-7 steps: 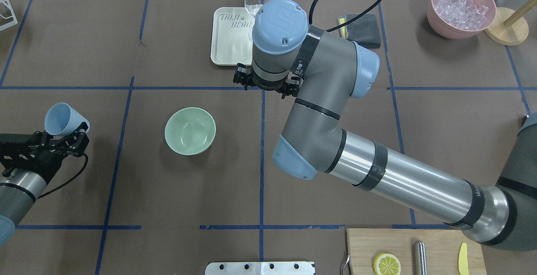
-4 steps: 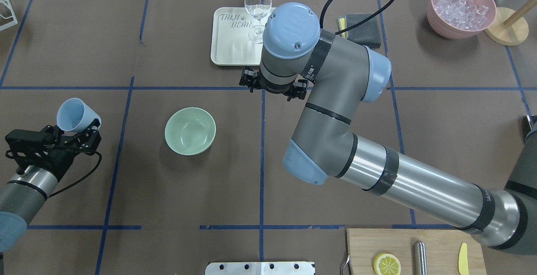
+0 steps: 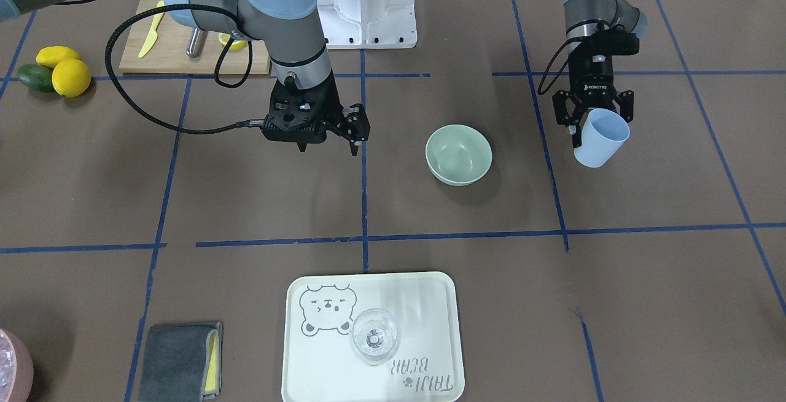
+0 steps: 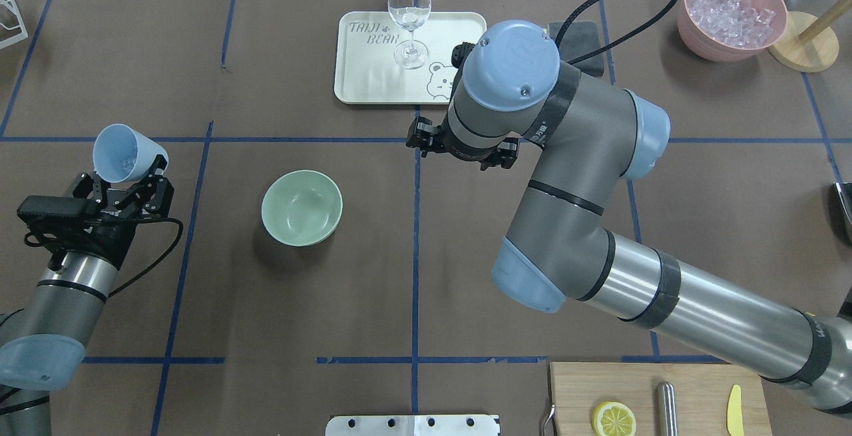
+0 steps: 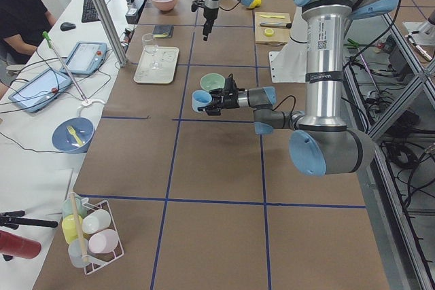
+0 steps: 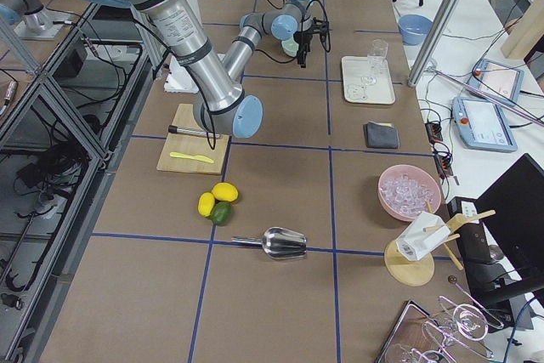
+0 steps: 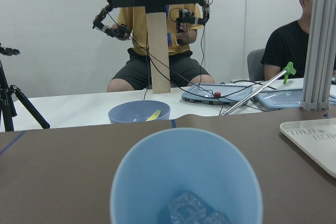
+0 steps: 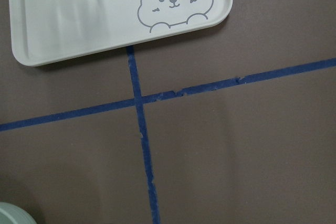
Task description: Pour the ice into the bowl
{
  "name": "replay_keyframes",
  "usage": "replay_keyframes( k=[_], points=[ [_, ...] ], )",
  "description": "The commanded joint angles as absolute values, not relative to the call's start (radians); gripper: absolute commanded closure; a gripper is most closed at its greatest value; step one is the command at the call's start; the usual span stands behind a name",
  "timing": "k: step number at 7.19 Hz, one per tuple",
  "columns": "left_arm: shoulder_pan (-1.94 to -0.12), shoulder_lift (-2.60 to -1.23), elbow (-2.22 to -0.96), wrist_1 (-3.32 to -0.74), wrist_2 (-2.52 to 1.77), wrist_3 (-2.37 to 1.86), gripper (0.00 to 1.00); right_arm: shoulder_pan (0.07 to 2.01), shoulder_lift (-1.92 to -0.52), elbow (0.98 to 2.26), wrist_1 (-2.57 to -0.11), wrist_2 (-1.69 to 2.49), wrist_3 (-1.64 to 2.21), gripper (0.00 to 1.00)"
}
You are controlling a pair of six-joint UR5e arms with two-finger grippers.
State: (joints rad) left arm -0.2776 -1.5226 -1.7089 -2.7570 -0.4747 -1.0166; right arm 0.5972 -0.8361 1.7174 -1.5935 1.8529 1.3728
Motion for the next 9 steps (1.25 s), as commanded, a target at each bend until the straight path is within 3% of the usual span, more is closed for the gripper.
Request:
replay_keyframes(
  k=[1, 3, 9],
  points=[
    [-0.253, -1.607, -1.671, -2.744, -0.396, -0.892, 1.0, 0.601, -0.848, 1.745, -1.592, 1.853, 1.368, 0.0],
    [-0.244, -1.614, -1.66, -2.734, -0.362, -0.697, 1.0, 0.601, -0.902, 1.807, -1.591, 1.855, 1.368, 0.0],
    [-0.201, -1.677, -1.669, -2.562, -0.356, -0.155, 1.0, 0.603, -0.916, 1.809, -1.586, 1.853, 1.364, 0.0]
  ],
)
